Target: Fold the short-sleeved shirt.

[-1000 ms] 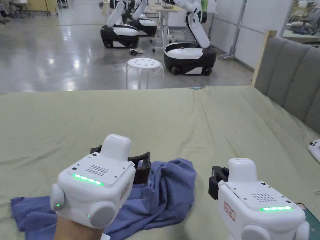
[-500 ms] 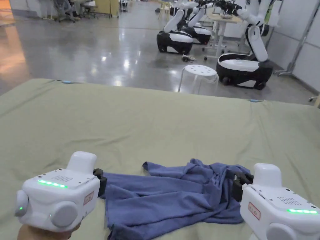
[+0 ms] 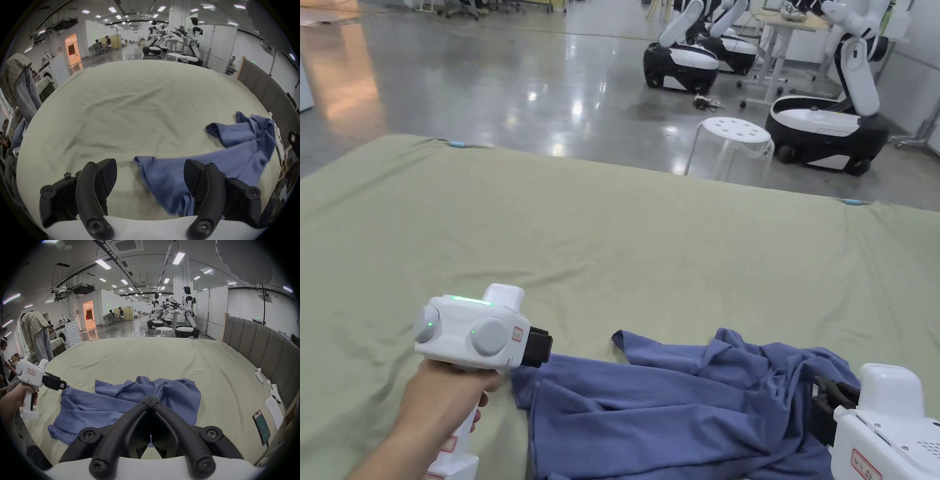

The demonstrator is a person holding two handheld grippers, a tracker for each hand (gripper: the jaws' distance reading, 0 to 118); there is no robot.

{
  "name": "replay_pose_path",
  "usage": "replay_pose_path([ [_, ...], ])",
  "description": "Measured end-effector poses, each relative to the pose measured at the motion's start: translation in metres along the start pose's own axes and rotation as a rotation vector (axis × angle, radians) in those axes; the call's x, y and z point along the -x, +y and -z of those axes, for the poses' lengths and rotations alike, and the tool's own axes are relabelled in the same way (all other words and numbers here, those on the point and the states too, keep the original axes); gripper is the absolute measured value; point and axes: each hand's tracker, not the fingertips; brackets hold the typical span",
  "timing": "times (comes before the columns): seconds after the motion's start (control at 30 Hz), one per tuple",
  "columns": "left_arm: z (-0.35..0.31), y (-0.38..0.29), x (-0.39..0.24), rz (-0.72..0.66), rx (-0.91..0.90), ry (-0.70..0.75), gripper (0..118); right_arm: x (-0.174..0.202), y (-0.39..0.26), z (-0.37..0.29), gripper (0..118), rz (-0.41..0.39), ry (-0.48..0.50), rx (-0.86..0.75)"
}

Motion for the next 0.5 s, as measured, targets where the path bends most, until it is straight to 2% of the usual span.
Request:
replay_pose_path([
  [0.07,0.022,0.0,-0.005,0.024,0.056,-0.01,82,-0.007,-0.001,0.005,0,0.007,-0.01,0.012],
  [0.13,0.036,-0.009,-0.008,0.103,0.118,-0.025,58,-0.015,-0.001,0.009,0,0.007,-0.028,0.025],
  [0.17,0.031,-0.01,-0.009,0.082,0.08,-0.011,46,-0.019,-0.002,0.01,0,0.007,-0.033,0.026],
  [0.2,0.023,-0.007,-0.007,0.046,0.038,-0.006,20,-0.024,-0.001,0.01,0,0.006,-0.039,0.027],
  [0.23,0.016,-0.008,-0.006,0.04,0.011,-0.015,10,-0.028,-0.001,0.01,0,0.005,-0.045,0.028],
  [0.4,-0.036,-0.004,-0.007,-0.015,-0.099,-0.118,8,-0.059,0.016,0.016,0,0.034,-0.051,0.059],
  [0.5,-0.066,-0.001,-0.012,0.009,-0.164,-0.139,8,-0.083,0.037,0.034,0,0.064,-0.057,0.119],
])
